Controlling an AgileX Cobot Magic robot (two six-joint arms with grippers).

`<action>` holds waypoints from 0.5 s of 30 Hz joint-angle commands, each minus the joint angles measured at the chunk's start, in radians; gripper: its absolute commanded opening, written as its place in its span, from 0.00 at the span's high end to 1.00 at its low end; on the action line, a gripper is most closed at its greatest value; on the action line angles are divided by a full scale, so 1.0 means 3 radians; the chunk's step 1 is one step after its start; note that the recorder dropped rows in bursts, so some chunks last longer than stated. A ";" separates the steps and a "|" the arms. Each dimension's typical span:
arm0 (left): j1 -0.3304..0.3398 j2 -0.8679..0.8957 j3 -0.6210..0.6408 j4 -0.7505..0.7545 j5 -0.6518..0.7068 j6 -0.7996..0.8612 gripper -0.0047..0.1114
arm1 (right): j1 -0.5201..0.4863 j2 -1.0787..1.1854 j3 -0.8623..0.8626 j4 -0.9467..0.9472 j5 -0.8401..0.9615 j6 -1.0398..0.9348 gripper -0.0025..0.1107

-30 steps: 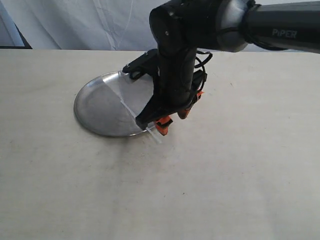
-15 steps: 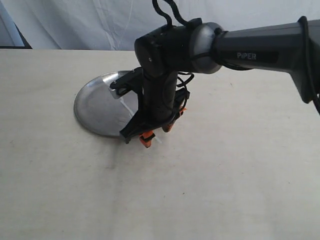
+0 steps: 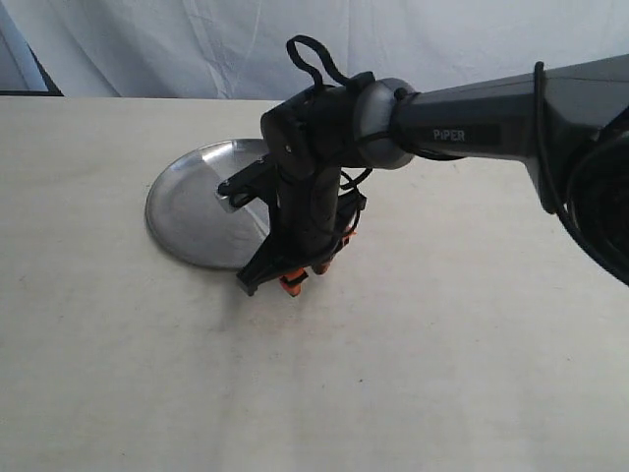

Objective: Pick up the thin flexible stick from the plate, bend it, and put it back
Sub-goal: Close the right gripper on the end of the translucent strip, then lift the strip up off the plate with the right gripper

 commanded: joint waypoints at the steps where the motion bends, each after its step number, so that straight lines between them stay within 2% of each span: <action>1: 0.0005 -0.0015 0.0013 -0.0008 -0.0027 -0.0002 0.96 | -0.0001 -0.0011 -0.0025 -0.0041 -0.0126 -0.0030 0.91; 2: 0.0005 -0.0015 0.0013 -0.0008 -0.0027 -0.0002 0.96 | -0.0001 -0.0011 -0.0025 -0.0041 -0.0125 -0.0041 0.99; 9: 0.0005 -0.0015 0.0013 -0.0008 -0.0027 -0.0002 0.96 | -0.0001 -0.0182 -0.0025 -0.0150 0.0114 -0.0035 0.98; 15: 0.0005 -0.0015 0.0013 -0.0008 -0.0027 -0.0002 0.96 | -0.0001 -0.0622 -0.0025 -0.0178 -0.0005 -0.0035 0.99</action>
